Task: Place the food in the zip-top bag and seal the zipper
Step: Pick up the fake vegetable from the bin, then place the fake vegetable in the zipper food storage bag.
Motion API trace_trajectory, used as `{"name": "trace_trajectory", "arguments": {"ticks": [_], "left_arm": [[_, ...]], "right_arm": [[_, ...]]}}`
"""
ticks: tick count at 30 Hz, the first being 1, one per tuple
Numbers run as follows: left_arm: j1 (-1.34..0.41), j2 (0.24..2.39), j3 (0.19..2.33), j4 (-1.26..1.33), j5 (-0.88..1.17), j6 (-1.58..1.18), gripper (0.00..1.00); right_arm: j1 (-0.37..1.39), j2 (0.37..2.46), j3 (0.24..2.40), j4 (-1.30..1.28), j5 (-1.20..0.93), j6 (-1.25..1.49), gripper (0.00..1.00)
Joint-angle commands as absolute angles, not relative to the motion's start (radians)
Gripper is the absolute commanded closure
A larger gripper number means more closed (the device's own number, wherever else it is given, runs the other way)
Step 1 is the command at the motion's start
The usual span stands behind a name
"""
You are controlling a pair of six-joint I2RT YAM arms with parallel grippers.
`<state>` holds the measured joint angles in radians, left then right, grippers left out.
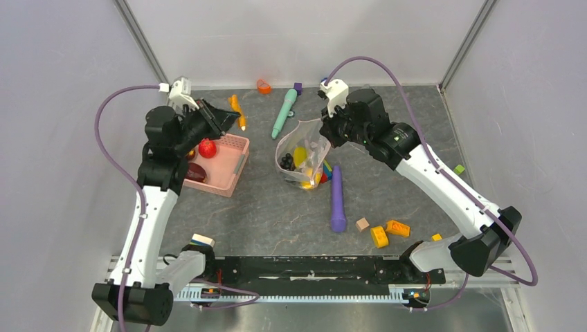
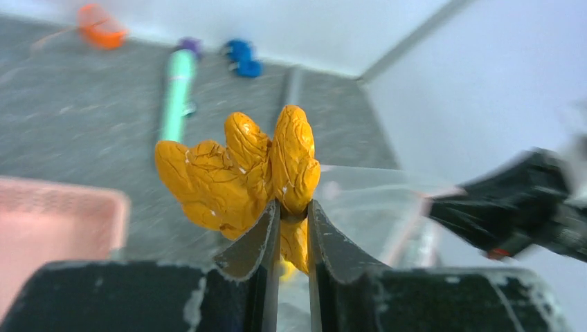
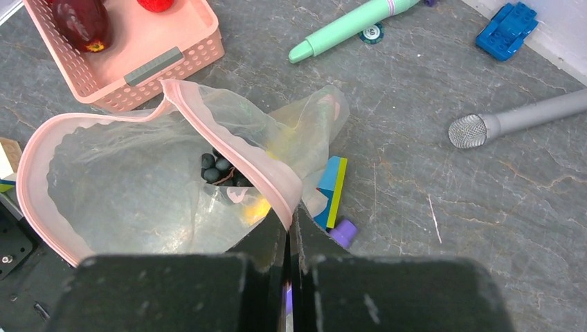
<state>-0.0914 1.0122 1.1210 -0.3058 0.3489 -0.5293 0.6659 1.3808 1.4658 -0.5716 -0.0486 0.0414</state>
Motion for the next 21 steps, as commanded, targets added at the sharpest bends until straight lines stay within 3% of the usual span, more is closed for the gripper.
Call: {"name": "trace_trajectory", "arguments": {"ticks": [1,15,21], "left_arm": [[-0.117,0.954,1.100,0.024,0.733,-0.734,0.98],[-0.401,0.994,1.068,0.522,0.982,-1.004,0.98],[-0.413,1.009,0.985,0.521,0.966,-1.015,0.98]], "right_arm": [[0.667,1.349,1.468,-0.498,-0.068,0.057,1.00],[0.667,1.380,1.491,-0.485,-0.088,0.080,1.00],[0.667,1.374,1.489,-0.485,-0.081,0.078,1.00]]}}
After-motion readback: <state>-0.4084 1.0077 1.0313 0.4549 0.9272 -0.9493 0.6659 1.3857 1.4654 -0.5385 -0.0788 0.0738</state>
